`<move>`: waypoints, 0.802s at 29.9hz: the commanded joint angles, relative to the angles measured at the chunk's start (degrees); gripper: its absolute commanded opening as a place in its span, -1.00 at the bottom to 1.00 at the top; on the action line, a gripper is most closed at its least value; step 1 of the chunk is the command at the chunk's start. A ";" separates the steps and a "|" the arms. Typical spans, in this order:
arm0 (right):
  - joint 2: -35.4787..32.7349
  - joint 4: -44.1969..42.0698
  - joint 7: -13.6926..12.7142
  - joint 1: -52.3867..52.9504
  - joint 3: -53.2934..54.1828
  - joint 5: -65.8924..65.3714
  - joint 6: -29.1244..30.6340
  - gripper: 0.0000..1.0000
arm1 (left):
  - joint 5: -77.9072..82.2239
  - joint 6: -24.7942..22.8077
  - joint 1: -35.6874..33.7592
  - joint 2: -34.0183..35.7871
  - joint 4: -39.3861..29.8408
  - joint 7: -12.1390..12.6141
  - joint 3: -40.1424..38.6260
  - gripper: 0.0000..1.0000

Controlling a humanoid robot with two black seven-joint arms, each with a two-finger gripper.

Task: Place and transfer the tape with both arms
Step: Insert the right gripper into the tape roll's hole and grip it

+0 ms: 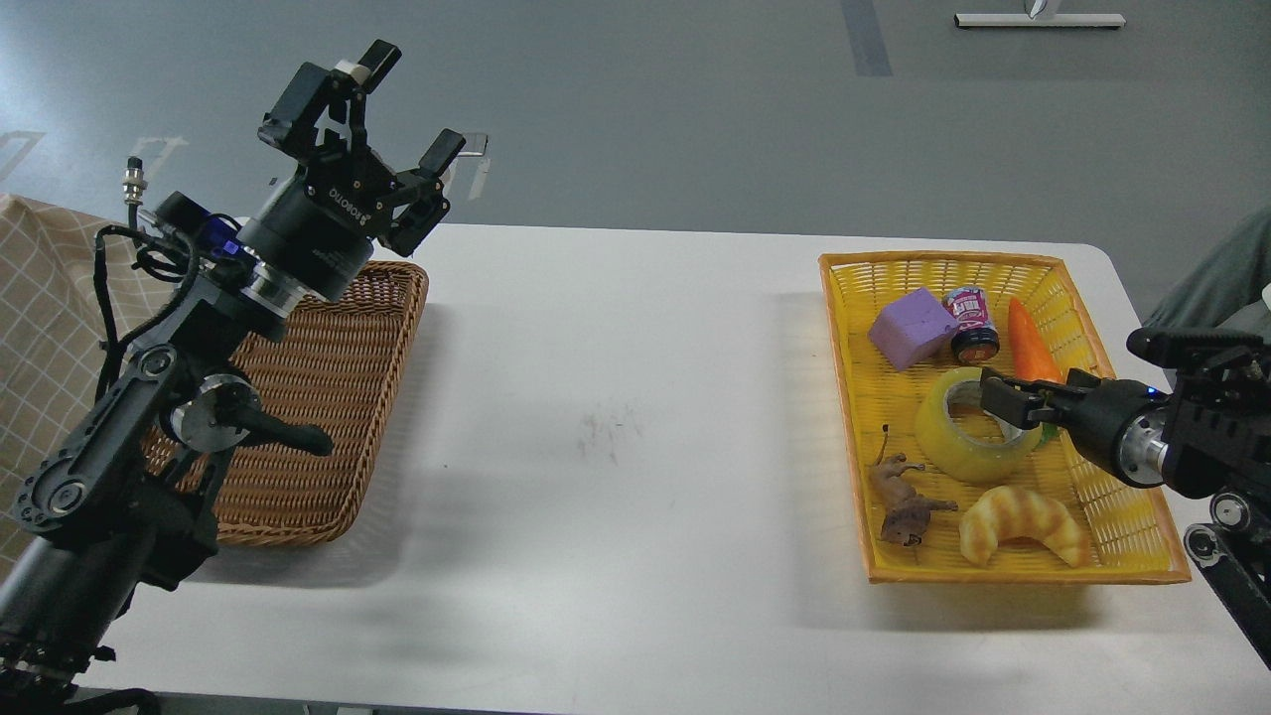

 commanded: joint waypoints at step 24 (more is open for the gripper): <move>2.58 -7.75 -0.27 1.83 -2.03 0.00 -1.55 0.35 | -0.08 -0.01 0.44 -0.08 0.00 0.07 -0.19 0.96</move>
